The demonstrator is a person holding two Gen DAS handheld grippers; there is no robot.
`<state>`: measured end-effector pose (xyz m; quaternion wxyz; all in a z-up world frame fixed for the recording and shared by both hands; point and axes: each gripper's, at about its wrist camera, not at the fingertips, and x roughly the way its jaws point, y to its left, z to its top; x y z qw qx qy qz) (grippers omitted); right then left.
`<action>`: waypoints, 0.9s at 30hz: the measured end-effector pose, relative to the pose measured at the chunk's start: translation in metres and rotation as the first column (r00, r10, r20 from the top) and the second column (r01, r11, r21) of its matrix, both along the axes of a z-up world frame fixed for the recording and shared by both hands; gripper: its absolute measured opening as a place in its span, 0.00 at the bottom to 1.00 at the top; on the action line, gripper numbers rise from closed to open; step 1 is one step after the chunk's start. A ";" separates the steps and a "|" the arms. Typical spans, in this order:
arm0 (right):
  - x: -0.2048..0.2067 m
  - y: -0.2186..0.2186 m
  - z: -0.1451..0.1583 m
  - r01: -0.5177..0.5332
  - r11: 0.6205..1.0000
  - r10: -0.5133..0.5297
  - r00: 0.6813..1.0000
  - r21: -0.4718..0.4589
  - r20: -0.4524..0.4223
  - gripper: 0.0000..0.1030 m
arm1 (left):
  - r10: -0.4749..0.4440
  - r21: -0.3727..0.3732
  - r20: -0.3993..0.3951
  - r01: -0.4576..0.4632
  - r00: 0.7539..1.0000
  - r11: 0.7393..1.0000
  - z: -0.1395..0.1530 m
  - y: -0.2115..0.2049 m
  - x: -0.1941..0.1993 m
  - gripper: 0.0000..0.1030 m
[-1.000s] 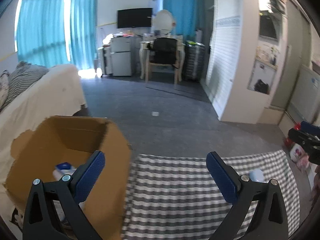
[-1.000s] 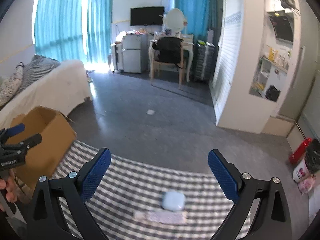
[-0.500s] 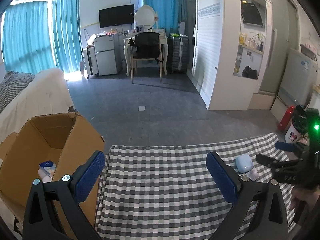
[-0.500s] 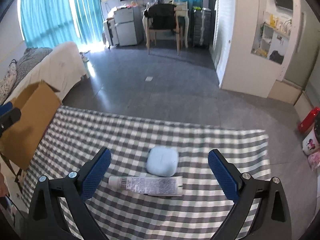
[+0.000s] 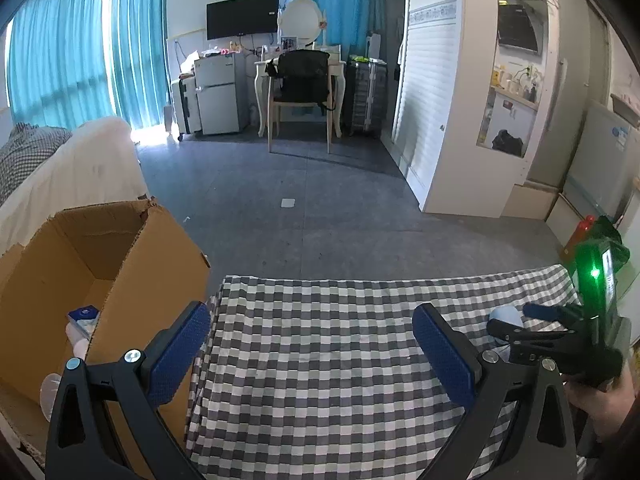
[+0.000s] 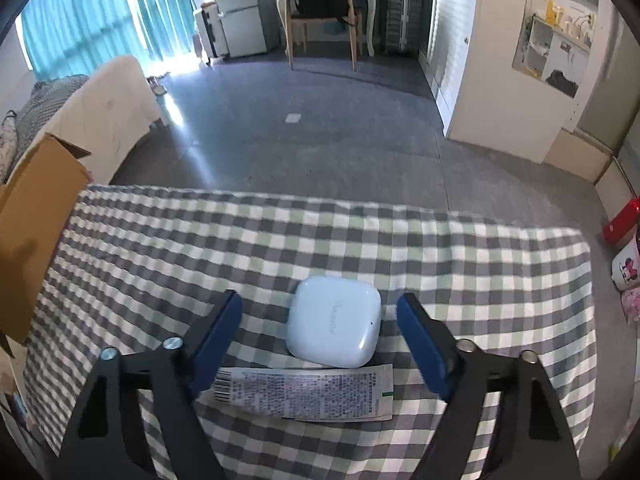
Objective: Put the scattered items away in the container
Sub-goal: 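Grasp the pale blue earbud case with the right gripper, then lift the earbud case with the right gripper while the left gripper grasps the toothpaste tube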
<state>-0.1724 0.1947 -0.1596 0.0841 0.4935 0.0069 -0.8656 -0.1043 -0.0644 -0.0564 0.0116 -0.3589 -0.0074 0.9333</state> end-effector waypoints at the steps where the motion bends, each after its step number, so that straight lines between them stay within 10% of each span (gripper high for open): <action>1: -0.001 0.001 -0.002 0.005 1.000 -0.005 1.000 0.003 0.006 0.74 | -0.001 0.005 -0.001 0.001 1.000 1.000 -0.001 0.000 0.000 1.00; 15: 0.004 0.000 -0.011 0.057 0.994 -0.057 0.998 0.089 -0.001 0.49 | -0.023 0.027 0.001 0.023 1.000 0.999 -0.001 0.004 0.002 1.00; 27: 0.018 0.011 0.009 0.052 0.998 -0.049 0.997 0.045 -0.058 0.49 | -0.050 0.023 -0.002 0.050 0.999 0.998 0.001 0.015 0.003 1.00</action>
